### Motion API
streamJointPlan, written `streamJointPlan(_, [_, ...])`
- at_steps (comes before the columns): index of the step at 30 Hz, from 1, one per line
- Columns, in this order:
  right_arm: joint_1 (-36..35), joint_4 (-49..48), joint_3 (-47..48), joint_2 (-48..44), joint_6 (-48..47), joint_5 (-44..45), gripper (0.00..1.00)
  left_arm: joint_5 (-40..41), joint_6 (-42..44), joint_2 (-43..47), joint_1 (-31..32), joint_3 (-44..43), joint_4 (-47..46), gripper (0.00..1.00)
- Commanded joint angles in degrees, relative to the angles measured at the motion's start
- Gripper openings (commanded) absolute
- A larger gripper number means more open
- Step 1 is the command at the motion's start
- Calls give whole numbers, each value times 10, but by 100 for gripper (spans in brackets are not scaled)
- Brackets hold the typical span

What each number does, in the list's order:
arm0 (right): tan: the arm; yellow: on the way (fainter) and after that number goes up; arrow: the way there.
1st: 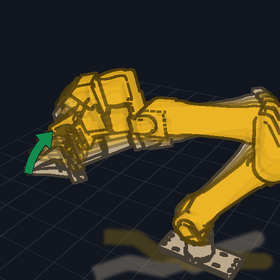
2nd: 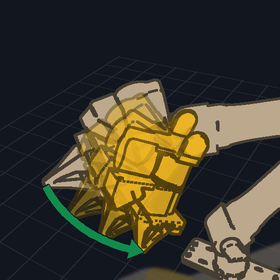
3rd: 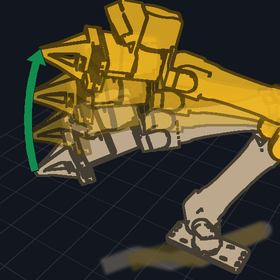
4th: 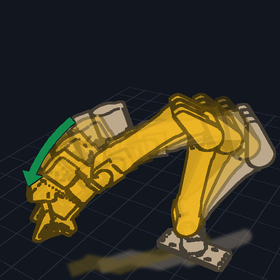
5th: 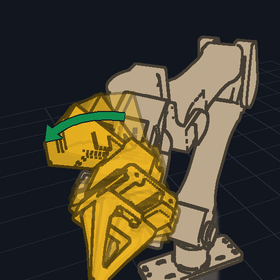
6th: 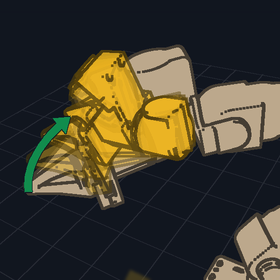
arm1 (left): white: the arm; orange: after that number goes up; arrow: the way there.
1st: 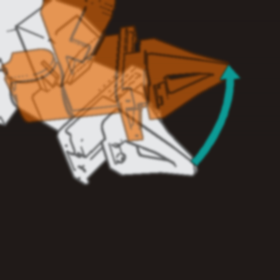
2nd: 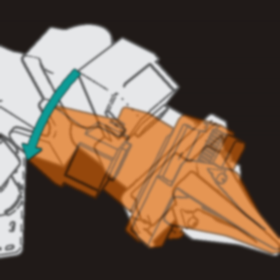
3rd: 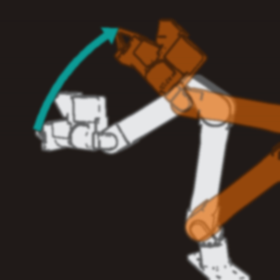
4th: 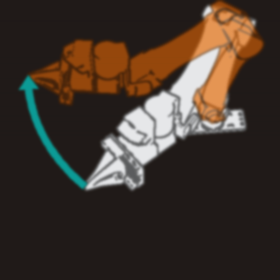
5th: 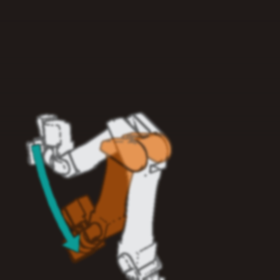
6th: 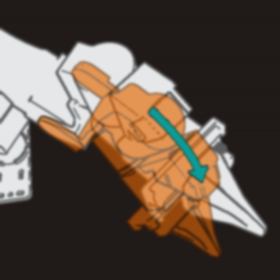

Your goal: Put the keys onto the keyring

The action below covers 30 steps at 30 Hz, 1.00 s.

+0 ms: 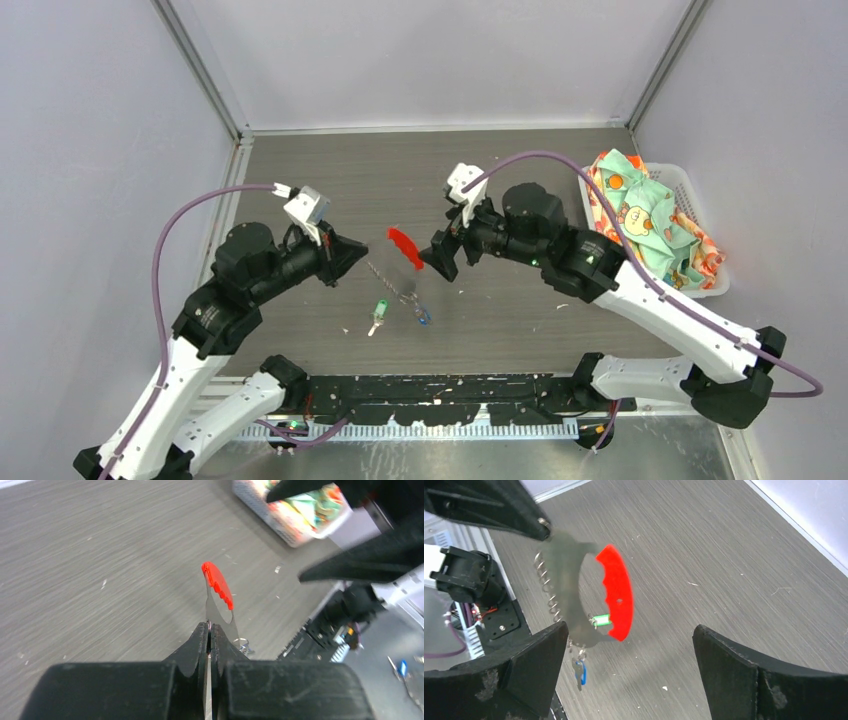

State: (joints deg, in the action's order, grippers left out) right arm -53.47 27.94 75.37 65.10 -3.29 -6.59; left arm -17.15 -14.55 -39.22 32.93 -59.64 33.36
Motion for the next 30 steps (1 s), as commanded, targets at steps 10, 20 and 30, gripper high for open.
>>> streamJointPlan(10, [-174, -364, -125, 102, -152, 283, 100, 157, -131, -74, -45, -49, 14, 1])
streamJointPlan(20, [-209, -570, -130, 240, -245, 413, 99, 138, -174, -76, -72, -80, 48, 0])
streamJointPlan(30, [-235, -719, -159, 273, -385, 515, 33, 118, -201, -70, -89, -102, 72, 1])
